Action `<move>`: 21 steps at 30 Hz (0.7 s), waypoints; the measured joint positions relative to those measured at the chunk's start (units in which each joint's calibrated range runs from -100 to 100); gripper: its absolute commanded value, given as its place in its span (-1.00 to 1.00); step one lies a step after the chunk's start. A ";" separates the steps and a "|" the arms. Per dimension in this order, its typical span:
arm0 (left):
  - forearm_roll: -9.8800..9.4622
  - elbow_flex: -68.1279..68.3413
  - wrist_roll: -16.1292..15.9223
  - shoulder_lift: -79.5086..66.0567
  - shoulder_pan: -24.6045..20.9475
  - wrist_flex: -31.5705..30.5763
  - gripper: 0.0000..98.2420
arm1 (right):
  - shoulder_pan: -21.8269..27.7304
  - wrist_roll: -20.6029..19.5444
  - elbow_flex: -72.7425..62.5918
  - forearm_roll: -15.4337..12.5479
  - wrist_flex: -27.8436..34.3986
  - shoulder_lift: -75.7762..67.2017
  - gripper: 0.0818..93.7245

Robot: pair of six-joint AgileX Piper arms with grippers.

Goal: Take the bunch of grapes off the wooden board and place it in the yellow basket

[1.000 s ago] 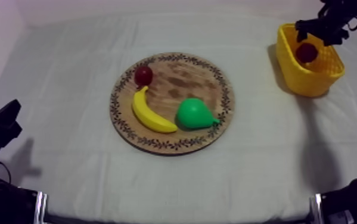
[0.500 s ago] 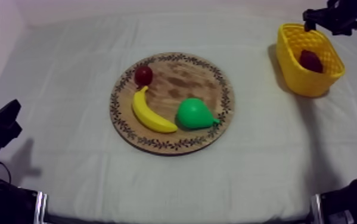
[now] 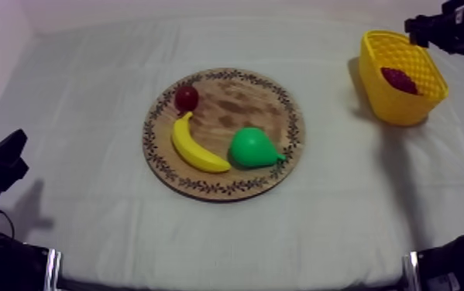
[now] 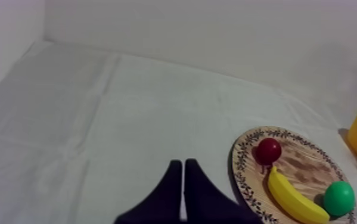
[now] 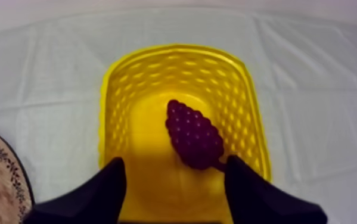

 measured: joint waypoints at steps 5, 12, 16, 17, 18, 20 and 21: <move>0.00 0.00 0.00 0.00 0.00 0.00 -1.00 | -0.46 -2.21 6.43 2.41 -2.21 -6.54 -0.12; 0.00 0.00 0.00 0.00 0.00 0.00 -1.00 | -1.10 -6.46 16.00 6.98 -4.84 -16.16 -0.23; 0.00 0.00 0.00 0.00 0.00 0.00 -1.00 | -1.24 -8.87 21.20 9.18 -6.94 -21.49 -0.30; 0.00 0.00 0.00 0.00 0.00 0.00 -1.00 | -1.28 -9.57 22.62 10.02 -7.47 -23.02 -0.32; 0.00 0.00 0.00 0.00 0.00 0.00 -1.00 | -1.45 -10.30 24.08 10.81 -7.92 -24.54 -0.34; 0.00 0.00 0.00 0.00 0.00 0.00 -1.00 | -1.78 -11.85 27.17 12.49 -8.52 -27.75 -0.38; 0.00 0.00 0.00 0.00 0.00 0.00 -1.00 | -1.92 -12.49 28.38 13.16 -8.97 -29.06 -0.40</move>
